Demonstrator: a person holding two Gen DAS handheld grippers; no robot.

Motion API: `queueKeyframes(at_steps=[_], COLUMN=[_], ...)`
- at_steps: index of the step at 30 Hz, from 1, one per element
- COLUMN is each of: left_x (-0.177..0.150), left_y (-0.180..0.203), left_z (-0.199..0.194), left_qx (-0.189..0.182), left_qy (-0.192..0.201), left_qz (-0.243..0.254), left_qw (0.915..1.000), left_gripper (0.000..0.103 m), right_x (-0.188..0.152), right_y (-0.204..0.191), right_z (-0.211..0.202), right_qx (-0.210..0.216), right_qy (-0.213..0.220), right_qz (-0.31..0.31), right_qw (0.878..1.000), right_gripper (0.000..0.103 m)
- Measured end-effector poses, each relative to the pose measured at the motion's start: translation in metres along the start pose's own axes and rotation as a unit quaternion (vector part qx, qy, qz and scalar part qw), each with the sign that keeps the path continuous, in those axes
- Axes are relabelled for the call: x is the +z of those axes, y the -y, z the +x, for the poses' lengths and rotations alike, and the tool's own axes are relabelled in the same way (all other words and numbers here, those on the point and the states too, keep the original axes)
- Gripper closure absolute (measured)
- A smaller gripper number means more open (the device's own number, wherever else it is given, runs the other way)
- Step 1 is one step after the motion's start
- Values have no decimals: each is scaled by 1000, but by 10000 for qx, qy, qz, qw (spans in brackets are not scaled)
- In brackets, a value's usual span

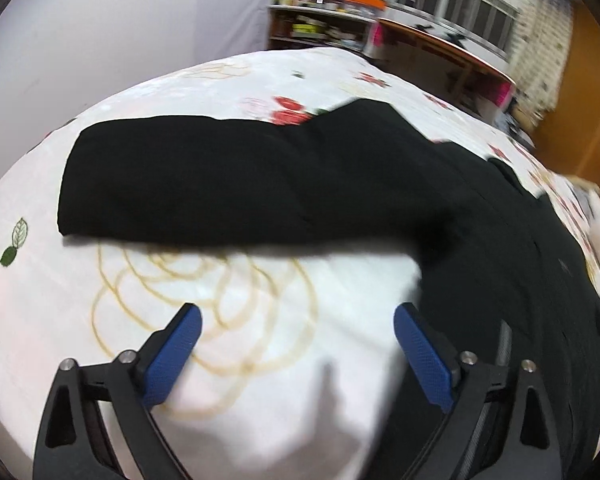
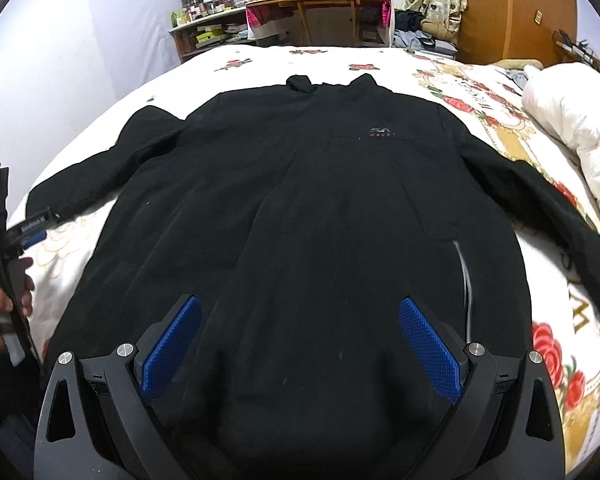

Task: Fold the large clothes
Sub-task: 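Grasp the black coat sleeve with the left tool and lift it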

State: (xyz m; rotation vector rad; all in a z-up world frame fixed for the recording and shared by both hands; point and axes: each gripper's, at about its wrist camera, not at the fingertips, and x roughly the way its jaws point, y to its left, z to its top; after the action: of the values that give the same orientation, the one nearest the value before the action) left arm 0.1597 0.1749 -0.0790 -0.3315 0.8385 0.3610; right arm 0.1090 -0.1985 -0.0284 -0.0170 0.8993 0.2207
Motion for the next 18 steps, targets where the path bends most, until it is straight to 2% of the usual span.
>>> queueKeyframes(at_steps=[3, 5, 10, 18], left_x=[10, 12, 17, 27], left_y=[-16, -23, -45, -80], left_z=[16, 24, 40, 50], left_qx=[123, 196, 132, 272], left_qy=[-20, -47, -145, 83], left_qz=[-217, -286, -749, -1521], left_qw=[9997, 9994, 9970, 9879], left_gripper=[7, 11, 11, 13], right_x=[6, 11, 18, 21], right_y=[1, 1, -1, 3], right_z=[8, 14, 24, 35], right_qx=[-4, -20, -31, -82], right_qy=[-29, -20, -36, -117], right_qz=[8, -19, -63, -135], right_qw=[10000, 10000, 10000, 9998], right_gripper=[4, 4, 4, 4])
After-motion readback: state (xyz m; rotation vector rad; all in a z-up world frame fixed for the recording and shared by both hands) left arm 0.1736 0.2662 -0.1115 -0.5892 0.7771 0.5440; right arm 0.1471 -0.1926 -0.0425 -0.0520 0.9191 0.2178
